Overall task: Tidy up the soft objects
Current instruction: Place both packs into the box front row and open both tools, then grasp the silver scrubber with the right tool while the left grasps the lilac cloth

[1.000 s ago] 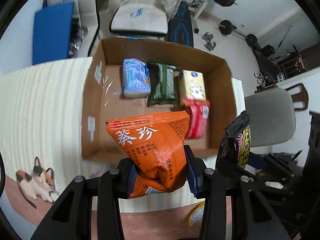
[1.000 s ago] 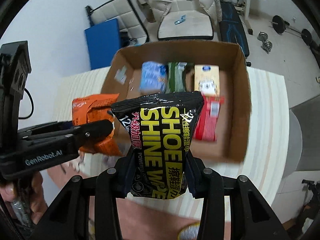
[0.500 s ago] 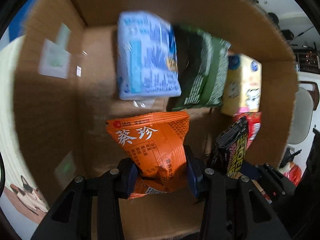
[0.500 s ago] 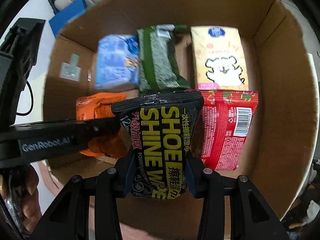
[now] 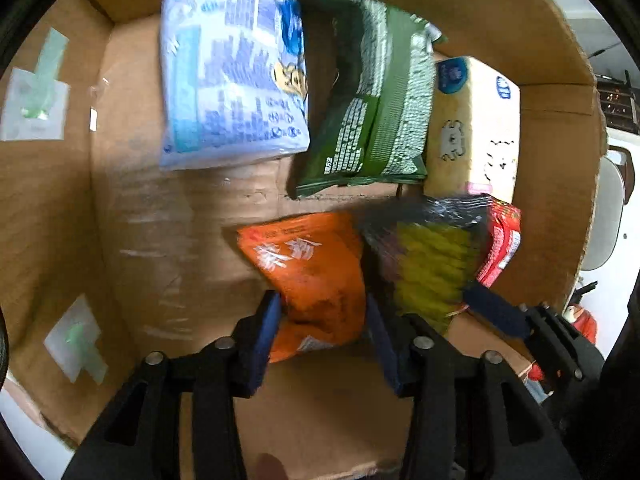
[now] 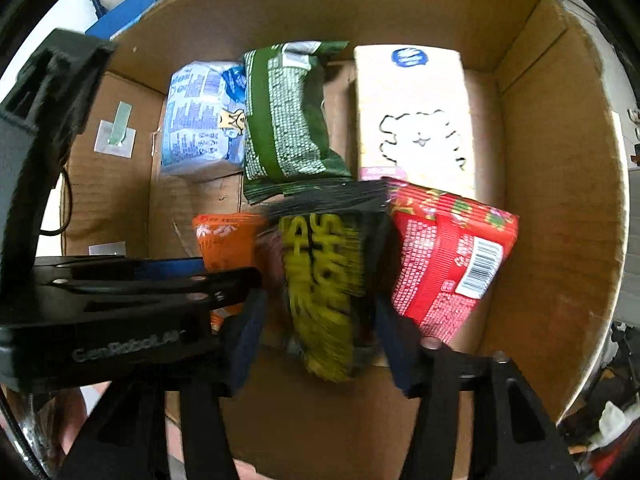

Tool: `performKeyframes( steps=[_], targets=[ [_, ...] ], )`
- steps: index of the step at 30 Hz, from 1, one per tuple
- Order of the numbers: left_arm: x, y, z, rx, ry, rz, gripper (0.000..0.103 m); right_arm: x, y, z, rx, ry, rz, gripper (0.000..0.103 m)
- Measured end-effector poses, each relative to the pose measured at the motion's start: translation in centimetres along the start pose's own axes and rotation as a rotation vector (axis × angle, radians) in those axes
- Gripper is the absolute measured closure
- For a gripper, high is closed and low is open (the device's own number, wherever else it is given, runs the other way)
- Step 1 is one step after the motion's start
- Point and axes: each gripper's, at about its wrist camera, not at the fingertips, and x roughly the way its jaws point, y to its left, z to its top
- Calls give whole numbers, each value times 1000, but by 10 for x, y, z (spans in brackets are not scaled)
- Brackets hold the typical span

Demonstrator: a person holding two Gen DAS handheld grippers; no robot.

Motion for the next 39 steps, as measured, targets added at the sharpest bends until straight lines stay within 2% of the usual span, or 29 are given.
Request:
performKeyframes(
  steps=[2,3,4,6,7,9,10,17,21,25,32,37,39],
  targets=[
    [-11,-2,-6,13,-31,22,55,-9,-2,1,1,-11,-3,32],
    [-18,-3,-11,20,-53,31,49,-14,-3,1,3,-20,-6,29],
    [-22,-4,-14,22,-67,36,34,-17,-3,0,4,-24,-4,28],
    [-39,-7,-23,27,-134,57,18,-24,-3,-2,4,-30,-10,21],
    [-44,-7,-27,33,-155,68,12,-29,-3,-4,0,-36,-18,17],
    [-57,-10,-38,36,-212,108,6,-37,-1,-9,-14,-46,-36,3],
    [-62,-12,-42,40,-235,123,4,-41,0,-12,-22,-54,-52,1],
    [-94,-29,-81,47,-386,207,3,-72,3,-37,-58,-139,-131,0],
    [-113,-35,-81,39,-458,257,3,-86,2,-49,-49,-174,-124,0],
    [-116,-40,-90,54,-500,313,3,-96,5,-59,-37,-218,-125,0],
    [-132,-38,-112,74,-563,328,3,-112,14,-78,-22,-262,-110,0],
    [-152,-34,-150,83,-644,357,3,-127,10,-117,11,-288,-65,0],
    [-154,-30,-171,106,-678,397,3,-127,4,-141,35,-289,-71,0]
  ],
)
